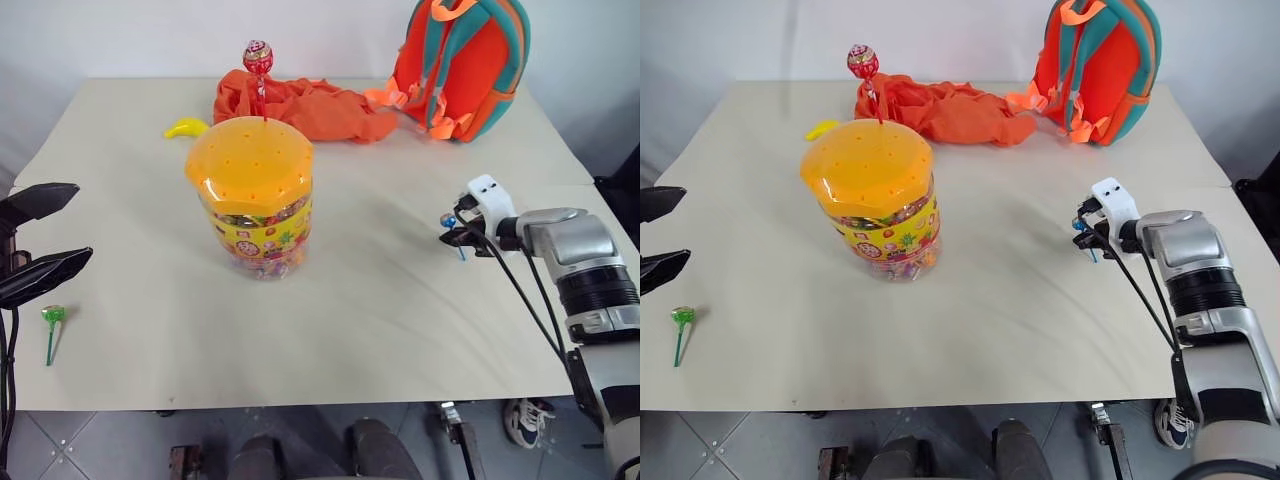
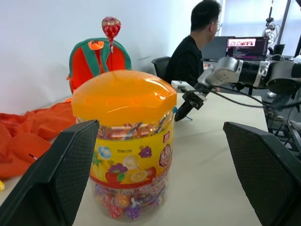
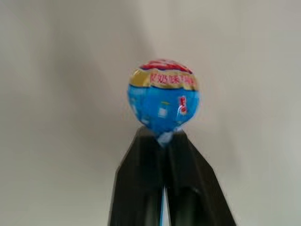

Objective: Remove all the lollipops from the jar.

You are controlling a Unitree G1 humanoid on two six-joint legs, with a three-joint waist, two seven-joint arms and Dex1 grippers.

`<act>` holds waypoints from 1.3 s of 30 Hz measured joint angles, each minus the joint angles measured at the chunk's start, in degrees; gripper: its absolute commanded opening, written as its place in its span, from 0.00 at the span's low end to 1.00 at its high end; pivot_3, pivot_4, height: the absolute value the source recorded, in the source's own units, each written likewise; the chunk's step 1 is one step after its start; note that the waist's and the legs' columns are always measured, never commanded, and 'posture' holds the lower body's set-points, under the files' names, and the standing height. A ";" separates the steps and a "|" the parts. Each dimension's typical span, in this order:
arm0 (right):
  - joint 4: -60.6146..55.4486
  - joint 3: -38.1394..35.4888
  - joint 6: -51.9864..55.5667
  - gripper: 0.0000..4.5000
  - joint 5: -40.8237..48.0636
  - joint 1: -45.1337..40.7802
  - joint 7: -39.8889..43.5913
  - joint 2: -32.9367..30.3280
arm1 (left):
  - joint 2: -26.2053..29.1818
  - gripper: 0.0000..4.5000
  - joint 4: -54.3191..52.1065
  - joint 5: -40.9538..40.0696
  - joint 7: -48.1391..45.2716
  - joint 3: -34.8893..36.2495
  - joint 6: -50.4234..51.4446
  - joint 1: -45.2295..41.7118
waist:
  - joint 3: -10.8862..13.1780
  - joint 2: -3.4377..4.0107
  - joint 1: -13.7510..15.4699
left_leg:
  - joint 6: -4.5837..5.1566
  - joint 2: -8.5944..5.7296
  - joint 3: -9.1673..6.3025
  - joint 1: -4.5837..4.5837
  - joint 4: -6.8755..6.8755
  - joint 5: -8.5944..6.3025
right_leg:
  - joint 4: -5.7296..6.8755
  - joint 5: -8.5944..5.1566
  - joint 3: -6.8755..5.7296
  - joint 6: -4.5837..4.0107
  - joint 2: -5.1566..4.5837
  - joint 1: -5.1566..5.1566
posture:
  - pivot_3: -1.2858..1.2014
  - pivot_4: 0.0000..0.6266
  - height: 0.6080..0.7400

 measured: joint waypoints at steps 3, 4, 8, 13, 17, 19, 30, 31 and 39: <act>1.39 -0.71 -1.13 0.06 -0.54 0.01 -0.41 0.53 | 0.06 1.00 0.01 0.26 0.72 0.18 0.00 0.64 | -0.06 -0.09 0.13 | 0.00 0.01 -0.03 0.03 0.07 0.00 | -0.03 0.00 0.02 0.00 -0.05 0.08 | 0.52 0.24 1.00; 1.79 -1.03 -1.53 0.12 -0.78 0.02 -0.73 0.75 | 0.05 1.00 0.01 0.30 0.99 0.28 0.00 0.81 | -0.09 -0.15 0.16 | 0.00 0.01 -0.03 0.03 0.08 0.00 | -0.09 0.00 0.02 0.00 -0.06 0.12 | 0.52 0.24 1.00; 1.99 -2.41 -1.76 0.40 -2.13 0.44 -1.88 0.67 | 0.10 1.00 -0.10 0.31 2.32 1.35 0.07 2.09 | -0.10 -0.17 0.33 | -0.01 0.01 -0.03 0.03 0.09 0.01 | -0.15 0.00 0.08 0.00 -0.09 0.15 | 0.52 0.24 1.00; -5.45 -3.00 0.03 0.75 -1.81 4.19 0.68 -1.17 | 0.32 1.00 -0.41 0.26 3.29 2.69 0.39 3.16 | -0.08 -0.13 1.00 | -0.01 0.05 -0.02 0.01 -0.01 0.00 | -0.14 0.00 0.19 0.00 -0.06 0.04 | 0.52 0.24 1.00; -13.52 -3.14 2.64 0.99 0.39 7.15 4.01 -2.18 | 0.38 1.00 -0.54 0.18 3.70 2.90 0.70 3.72 | 0.06 0.10 1.32 | -0.01 0.03 0.12 -0.06 -0.03 0.00 | -0.15 0.00 0.40 0.00 0.00 -0.10 | 0.52 0.24 1.00; -17.71 -3.89 3.48 0.99 1.87 7.84 5.95 -3.90 | 0.38 1.00 -0.66 0.11 3.86 3.19 0.79 3.93 | 0.12 0.20 1.53 | -0.01 -0.02 0.14 -0.07 -0.04 0.00 | -0.15 0.00 0.46 0.00 -0.03 -0.14 | 0.52 0.24 1.00; -30.03 -9.45 0.39 0.99 12.87 -1.84 18.96 -8.10 | 1.61 1.00 -0.15 0.08 5.08 5.51 1.39 4.88 | 0.14 0.23 1.44 | -0.01 0.07 0.11 -0.02 -0.03 0.00 | -0.22 0.00 0.65 0.00 -0.07 -0.15 | 0.52 0.24 1.00; -29.67 -9.45 -0.43 0.99 13.59 -4.36 19.18 -6.33 | 1.61 1.00 -0.03 0.09 5.30 5.50 1.38 4.72 | 0.14 0.23 1.31 | -0.01 0.07 0.10 -0.01 -0.06 0.01 | -0.24 0.00 0.66 0.00 -0.04 -0.18 | 0.52 0.24 1.00; -17.43 -8.60 -9.00 0.99 15.11 -17.37 19.42 10.42 | 1.97 1.00 0.24 0.11 8.60 7.47 1.27 3.35 | 0.11 0.18 0.51 | -0.01 0.01 -0.09 0.01 -0.03 0.00 | 0.14 0.00 0.56 0.00 -0.03 -0.27 | 0.52 0.24 1.00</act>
